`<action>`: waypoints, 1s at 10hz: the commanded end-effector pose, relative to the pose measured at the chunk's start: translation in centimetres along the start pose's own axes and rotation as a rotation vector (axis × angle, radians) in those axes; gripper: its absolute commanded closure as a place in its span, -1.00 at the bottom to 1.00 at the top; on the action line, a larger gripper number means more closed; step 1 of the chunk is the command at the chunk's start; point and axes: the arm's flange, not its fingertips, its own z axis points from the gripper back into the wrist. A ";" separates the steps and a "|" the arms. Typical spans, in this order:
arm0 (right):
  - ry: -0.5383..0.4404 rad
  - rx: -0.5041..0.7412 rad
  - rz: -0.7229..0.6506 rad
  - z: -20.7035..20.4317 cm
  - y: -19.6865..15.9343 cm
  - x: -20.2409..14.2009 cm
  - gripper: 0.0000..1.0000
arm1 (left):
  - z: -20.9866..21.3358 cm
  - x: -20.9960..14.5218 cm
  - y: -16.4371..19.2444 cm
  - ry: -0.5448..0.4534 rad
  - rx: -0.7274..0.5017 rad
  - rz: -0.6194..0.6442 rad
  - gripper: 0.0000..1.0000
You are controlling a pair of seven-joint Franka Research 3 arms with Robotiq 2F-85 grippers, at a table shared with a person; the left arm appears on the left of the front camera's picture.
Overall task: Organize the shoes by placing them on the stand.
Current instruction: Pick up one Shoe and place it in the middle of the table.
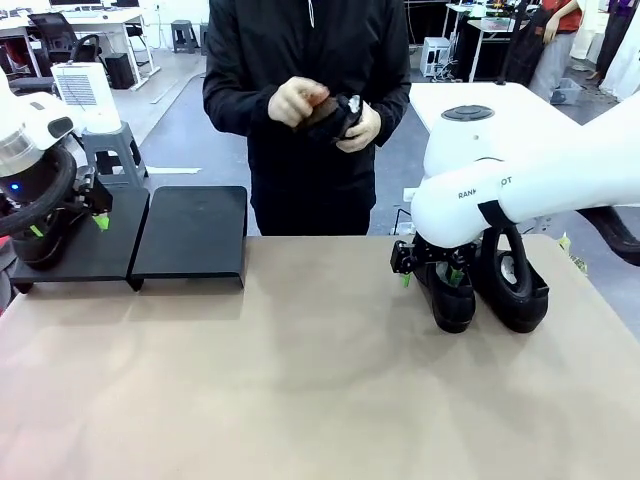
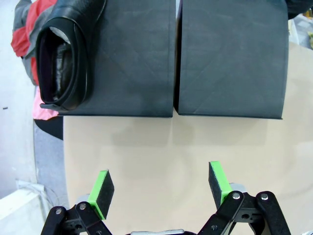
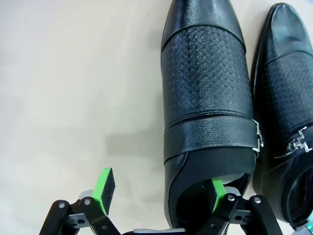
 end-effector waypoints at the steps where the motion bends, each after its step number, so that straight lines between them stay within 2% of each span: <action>1: -0.008 0.009 0.018 0.3 0.4 0.8 -0.19 | 0.1 0.0 0.2 -0.009 0.015 -0.008 -1.00; 4: -0.004 0.003 0.007 0.3 0.3 0.9 1.00 | 0.1 0.0 0.2 -0.009 0.015 -0.008 -1.00; 10: 0.015 -0.015 -0.009 0.4 -0.2 1.2 1.00 | 0.1 0.0 0.2 -0.009 0.015 -0.008 -1.00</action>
